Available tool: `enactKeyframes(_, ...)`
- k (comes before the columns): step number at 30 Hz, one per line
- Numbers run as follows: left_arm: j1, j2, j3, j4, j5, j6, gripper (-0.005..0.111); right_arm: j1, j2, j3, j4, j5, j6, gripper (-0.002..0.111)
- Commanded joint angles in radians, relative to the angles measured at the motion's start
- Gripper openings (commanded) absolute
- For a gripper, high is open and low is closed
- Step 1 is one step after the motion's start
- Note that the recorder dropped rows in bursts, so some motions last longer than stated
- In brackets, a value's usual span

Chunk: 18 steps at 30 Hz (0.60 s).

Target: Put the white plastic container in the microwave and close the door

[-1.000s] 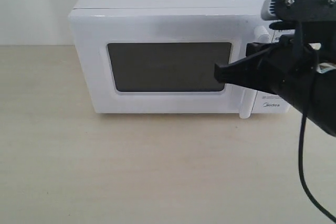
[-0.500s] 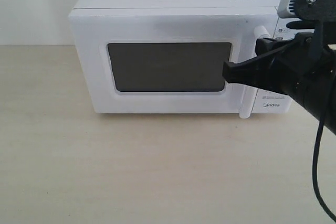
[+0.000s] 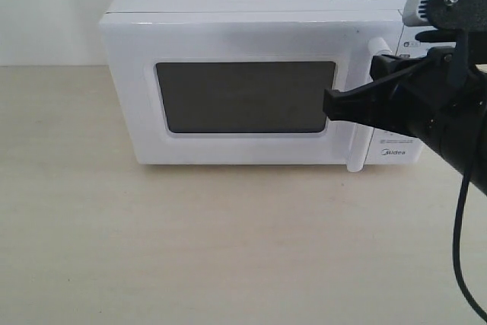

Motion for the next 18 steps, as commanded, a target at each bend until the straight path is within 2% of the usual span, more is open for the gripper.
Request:
enactKeyframes(1, -0.001, -0.006, 0.004, 0.006, 0.002, -0.012, 0.004, 0.002, -0.007, 0.001, 0.002, -0.013, -0.007, 0.000)
enactKeyframes(12, -0.001, -0.006, 0.004, 0.006, 0.002, -0.012, 0.004, -0.003, -0.033, 0.001, 0.026, -0.059, -0.026, 0.000)
enactKeyframes(18, -0.001, -0.006, 0.004, 0.006, 0.002, -0.012, 0.004, -0.024, -0.165, 0.008, 0.239, -0.039, -0.226, 0.000)
